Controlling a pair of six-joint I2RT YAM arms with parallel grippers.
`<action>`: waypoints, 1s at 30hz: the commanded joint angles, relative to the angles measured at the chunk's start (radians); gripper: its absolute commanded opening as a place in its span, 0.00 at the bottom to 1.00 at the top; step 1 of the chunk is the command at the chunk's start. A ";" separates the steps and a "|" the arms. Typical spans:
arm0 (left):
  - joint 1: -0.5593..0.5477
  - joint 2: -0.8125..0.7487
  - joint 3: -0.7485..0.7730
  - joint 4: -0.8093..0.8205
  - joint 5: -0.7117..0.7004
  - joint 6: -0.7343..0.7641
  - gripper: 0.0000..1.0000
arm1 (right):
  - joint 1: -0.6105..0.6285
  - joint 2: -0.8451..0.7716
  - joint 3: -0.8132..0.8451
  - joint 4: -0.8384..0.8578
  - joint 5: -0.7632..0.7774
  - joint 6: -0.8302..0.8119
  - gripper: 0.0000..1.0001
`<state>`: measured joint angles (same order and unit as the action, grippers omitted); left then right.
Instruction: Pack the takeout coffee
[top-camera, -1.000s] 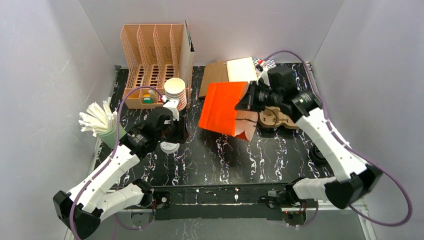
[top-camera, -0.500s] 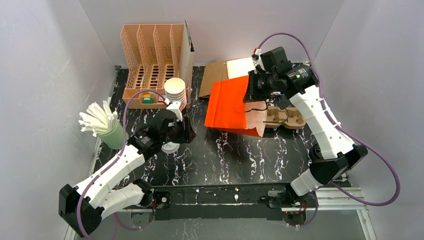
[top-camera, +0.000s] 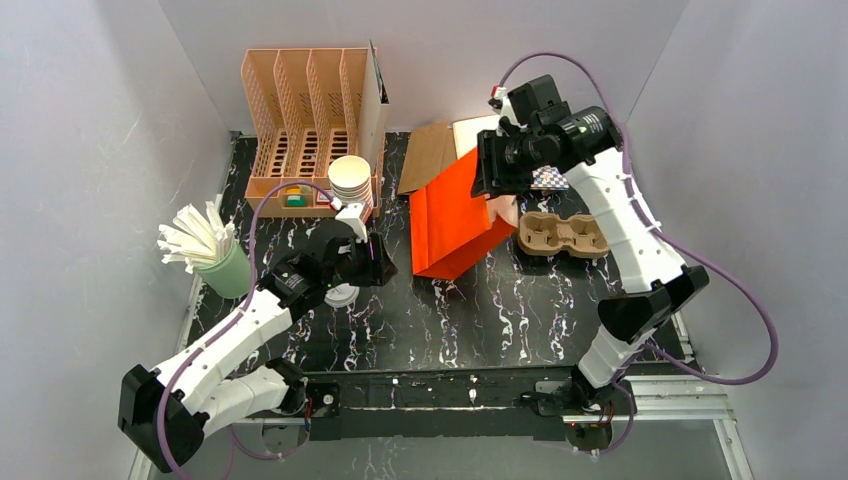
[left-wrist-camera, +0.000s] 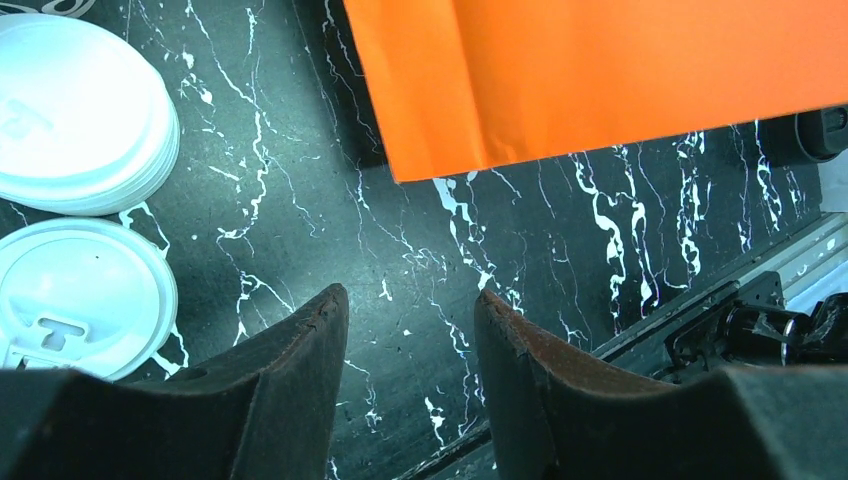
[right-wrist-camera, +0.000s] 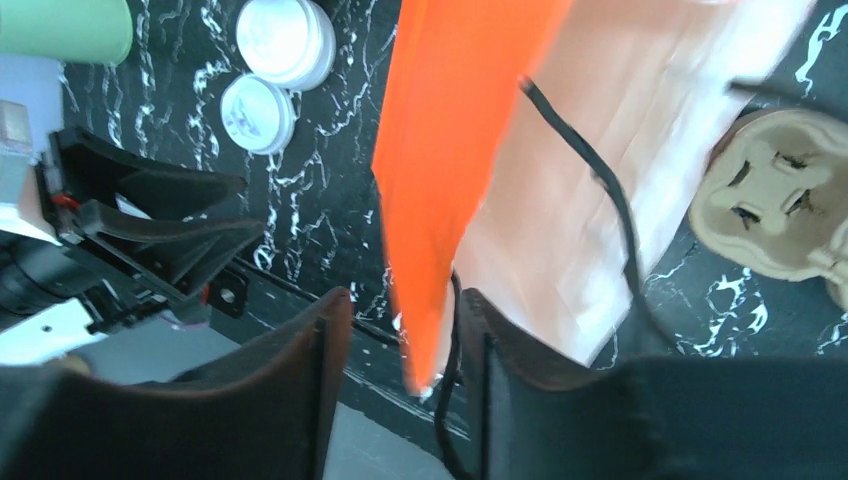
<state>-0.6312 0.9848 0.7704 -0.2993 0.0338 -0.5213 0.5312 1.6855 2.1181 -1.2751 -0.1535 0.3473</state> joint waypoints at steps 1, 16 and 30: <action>0.004 0.004 -0.025 0.019 0.007 -0.005 0.48 | 0.004 0.042 0.023 0.012 -0.051 -0.027 0.58; 0.004 0.005 -0.066 0.043 -0.020 -0.002 0.49 | 0.006 0.080 -0.087 0.325 -0.385 0.041 0.64; 0.004 -0.123 -0.089 0.096 -0.019 0.027 0.55 | 0.037 0.080 0.121 0.494 -0.450 0.114 0.87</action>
<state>-0.6312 0.9318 0.6979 -0.2531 -0.0040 -0.5171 0.5671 1.8622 2.1841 -0.9245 -0.5728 0.4282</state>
